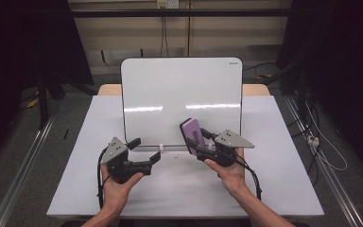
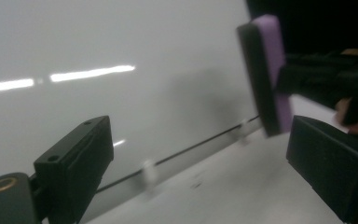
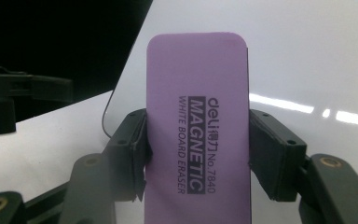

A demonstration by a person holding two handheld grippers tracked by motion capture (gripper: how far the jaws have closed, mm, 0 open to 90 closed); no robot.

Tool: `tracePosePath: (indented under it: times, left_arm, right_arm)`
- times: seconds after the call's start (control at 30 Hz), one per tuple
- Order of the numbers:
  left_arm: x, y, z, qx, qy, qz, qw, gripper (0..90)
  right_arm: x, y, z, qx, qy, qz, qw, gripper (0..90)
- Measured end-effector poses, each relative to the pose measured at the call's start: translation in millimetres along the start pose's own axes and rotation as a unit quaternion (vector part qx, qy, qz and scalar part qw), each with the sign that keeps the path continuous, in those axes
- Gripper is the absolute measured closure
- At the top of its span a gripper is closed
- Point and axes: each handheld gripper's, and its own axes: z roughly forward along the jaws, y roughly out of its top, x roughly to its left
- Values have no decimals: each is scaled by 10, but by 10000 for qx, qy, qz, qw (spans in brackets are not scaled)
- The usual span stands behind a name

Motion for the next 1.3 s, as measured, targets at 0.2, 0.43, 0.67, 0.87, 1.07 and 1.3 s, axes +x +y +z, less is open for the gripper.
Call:
tracePosePath:
  times: [0.2, 0.43, 0.67, 0.87, 1.07, 1.3]
  left_arm:
    - [-143, 75, 192, -331, -125, -292, 9989, 103]
    - [-184, 99, 342, -338, -211, -498, 9980, 202]
    - [-212, 113, 453, -503, -339, -644, 9961, 337]
    - [-225, 92, 513, -591, -407, -755, 9946, 473]
    - [-248, 41, 537, -583, -541, -867, 9931, 574]
    - [-241, 54, 538, -548, -617, -925, 9923, 630]
  right_arm:
    - [59, -27, 15, -23, 95, 80, 9999, 418]
    - [105, -51, 41, -29, 183, 65, 9998, 418]
    - [158, -71, 67, -51, 229, 127, 9996, 418]
    - [184, -78, 76, -71, 249, 143, 9996, 418]
    - [193, -91, 88, -97, 227, 205, 9995, 418]
    - [204, -101, 88, -143, 223, 287, 9992, 416]
